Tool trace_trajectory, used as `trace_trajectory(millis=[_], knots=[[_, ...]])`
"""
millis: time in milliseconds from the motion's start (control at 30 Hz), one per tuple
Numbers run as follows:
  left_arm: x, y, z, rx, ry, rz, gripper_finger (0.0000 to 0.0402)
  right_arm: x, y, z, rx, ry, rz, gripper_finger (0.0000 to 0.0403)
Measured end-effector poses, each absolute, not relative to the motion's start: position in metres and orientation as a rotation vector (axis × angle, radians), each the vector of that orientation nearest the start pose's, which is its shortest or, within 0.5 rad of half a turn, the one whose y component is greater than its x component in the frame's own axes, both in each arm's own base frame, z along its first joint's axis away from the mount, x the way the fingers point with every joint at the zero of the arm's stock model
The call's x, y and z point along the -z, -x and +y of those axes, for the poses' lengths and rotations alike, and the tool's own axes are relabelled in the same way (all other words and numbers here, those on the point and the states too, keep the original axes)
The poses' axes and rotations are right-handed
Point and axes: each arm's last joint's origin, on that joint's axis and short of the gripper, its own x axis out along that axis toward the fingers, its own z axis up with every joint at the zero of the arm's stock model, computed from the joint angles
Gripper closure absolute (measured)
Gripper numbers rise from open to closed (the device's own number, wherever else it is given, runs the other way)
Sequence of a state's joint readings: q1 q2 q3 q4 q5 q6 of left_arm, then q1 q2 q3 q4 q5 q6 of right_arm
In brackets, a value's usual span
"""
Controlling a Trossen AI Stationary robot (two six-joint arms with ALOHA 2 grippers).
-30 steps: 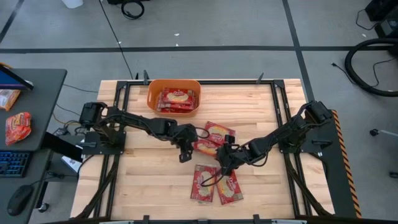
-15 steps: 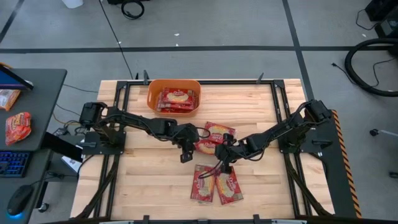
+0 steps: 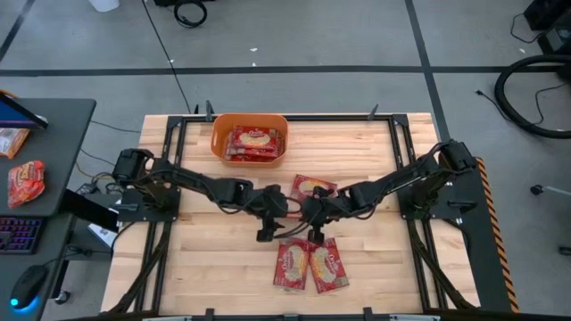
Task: Sort popcorn bags into baskets
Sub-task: Put the red popcorn bag into the orange bin
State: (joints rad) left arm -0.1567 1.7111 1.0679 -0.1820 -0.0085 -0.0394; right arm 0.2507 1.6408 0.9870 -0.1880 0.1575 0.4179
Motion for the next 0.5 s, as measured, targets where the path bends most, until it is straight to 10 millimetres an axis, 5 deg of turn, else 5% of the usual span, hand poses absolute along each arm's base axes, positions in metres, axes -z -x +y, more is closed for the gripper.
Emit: trace_trajectory(millis=[200,500], knots=[[-0.190,-0.344,-0.054,0.075,-0.077,0.900,0.0215,-0.211,-0.332,0.081,0.049,-0.221,0.796,0.0393],[-0.191,-0.339,-0.055,0.151,-0.032,0.951,0.0374,-0.226,-0.336,0.082,0.083,-0.257,0.814,0.0375]])
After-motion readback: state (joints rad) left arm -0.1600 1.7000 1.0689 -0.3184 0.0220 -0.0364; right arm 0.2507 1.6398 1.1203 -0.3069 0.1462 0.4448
